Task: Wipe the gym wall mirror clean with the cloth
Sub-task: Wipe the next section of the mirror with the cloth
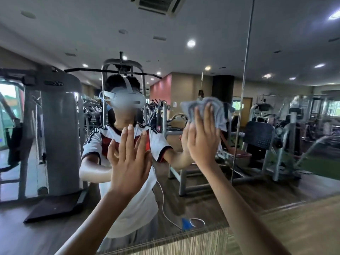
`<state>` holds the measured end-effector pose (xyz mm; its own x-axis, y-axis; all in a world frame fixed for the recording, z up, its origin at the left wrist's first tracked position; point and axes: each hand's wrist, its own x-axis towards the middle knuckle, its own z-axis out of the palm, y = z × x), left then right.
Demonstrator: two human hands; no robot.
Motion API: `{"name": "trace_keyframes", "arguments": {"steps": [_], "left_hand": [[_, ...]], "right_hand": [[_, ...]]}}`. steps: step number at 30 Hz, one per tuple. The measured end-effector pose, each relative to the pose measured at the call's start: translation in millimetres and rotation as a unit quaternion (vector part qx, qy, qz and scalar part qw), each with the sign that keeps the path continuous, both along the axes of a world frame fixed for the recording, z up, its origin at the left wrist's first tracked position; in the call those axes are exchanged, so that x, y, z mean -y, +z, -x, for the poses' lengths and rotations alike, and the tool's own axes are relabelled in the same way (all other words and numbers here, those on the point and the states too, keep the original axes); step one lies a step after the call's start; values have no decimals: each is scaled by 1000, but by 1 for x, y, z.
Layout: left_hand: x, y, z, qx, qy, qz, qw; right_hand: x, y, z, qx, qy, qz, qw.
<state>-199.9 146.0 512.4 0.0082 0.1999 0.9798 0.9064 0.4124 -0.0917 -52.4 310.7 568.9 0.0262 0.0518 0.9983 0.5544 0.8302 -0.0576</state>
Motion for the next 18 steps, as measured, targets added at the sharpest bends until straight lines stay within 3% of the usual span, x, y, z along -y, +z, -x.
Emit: {"name": "trace_keyframes", "arguments": {"steps": [3,5,8,10,12,14,18], "left_hand": [[-7,-5,-4,-18,-3,3,1000],[-11,-8,-6,-29,2,-1,1000],[-16,-13,-8,-48,11,-5,999],[-20,-19,-10,-59,12,-9,998],[-25,-23,-11,-64,12,-21,998],[-29,-26,-12,-64,13,-27,998],[-27,-38,-12,-76,-2,-16,997]], "right_hand": [[-12,-63,-27,128,-32,-93,987],[-33,-95,-51,124,-24,-74,989],[-57,-89,-65,-37,2,71,997],[-53,-53,-55,-147,11,156,977],[-37,-21,-37,-193,18,182,964],[-19,-11,-19,-146,3,132,980],[0,-75,-16,68,-25,-38,997]]}}
